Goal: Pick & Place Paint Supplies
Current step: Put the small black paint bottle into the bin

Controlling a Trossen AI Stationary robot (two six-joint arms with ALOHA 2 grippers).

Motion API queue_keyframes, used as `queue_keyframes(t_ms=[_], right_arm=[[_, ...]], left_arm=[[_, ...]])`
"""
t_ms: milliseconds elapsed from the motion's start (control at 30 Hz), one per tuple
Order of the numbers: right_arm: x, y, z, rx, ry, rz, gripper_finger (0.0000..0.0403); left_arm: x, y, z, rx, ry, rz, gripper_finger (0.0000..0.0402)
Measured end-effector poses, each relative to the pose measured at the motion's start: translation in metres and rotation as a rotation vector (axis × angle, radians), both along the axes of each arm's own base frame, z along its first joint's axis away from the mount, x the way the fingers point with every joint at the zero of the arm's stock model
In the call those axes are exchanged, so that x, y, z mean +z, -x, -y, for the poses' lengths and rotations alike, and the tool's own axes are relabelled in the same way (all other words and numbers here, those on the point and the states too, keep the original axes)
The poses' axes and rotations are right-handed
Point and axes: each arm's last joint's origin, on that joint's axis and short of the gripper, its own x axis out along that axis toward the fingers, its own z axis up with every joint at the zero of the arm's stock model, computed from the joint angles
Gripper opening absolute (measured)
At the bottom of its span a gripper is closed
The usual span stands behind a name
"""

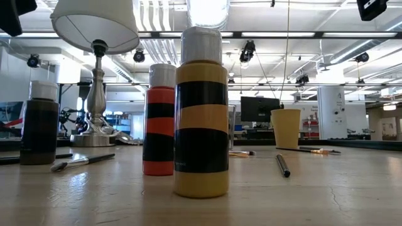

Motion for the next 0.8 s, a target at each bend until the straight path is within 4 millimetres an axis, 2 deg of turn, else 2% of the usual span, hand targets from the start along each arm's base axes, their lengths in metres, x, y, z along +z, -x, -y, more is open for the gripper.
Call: queue_keyframes(t_ms=[333,800], right_arm=[[0.000,-0.001,0.004,-0.136,0.276,0.020,0.0008],[-0.001,-0.001,0.004,-0.135,0.286,0.019,0.0008]], left_arm=[[-0.015,0.003,-0.005,0.060,-0.015,-0.017,0.0177],[-0.030,0.001,-0.020,0.120,-0.083,-0.066,0.0177]])
